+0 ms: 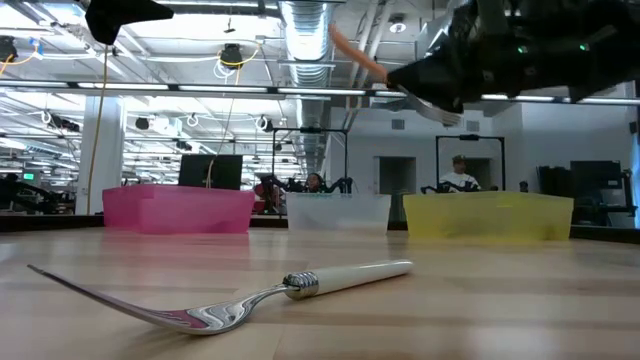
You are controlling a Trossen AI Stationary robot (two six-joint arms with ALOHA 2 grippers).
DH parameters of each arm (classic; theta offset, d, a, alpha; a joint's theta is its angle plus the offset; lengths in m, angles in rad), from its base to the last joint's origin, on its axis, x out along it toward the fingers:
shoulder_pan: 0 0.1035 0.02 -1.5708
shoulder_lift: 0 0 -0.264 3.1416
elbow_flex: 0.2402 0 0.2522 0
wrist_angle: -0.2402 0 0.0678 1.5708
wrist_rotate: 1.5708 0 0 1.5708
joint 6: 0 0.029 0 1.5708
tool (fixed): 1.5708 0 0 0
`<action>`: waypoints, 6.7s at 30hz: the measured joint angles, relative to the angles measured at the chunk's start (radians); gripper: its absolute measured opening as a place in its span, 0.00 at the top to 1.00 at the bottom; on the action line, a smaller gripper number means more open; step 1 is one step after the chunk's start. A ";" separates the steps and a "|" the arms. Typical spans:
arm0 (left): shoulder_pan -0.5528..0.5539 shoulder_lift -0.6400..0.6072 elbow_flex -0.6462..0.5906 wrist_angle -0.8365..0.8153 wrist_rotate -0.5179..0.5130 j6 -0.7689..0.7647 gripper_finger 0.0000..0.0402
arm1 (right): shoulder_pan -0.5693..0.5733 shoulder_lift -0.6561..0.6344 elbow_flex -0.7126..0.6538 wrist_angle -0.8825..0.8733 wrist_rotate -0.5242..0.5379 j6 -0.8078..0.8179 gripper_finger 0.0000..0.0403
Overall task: Sort silverware by color (type)
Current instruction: Put the orange fork into the red bin, then put the white fork into the transparent bin
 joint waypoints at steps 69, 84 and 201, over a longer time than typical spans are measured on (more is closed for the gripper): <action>0.000 0.001 0.000 0.045 0.026 0.066 0.47 | -0.354 1.131 1.476 -0.167 -0.493 -0.018 0.87; 0.000 0.001 0.000 0.044 0.026 0.066 0.47 | -0.413 1.200 1.581 -0.218 -0.493 0.034 0.87; 0.000 0.001 0.000 0.018 0.011 0.000 0.47 | -0.407 1.251 1.584 -0.311 -0.431 -0.024 0.64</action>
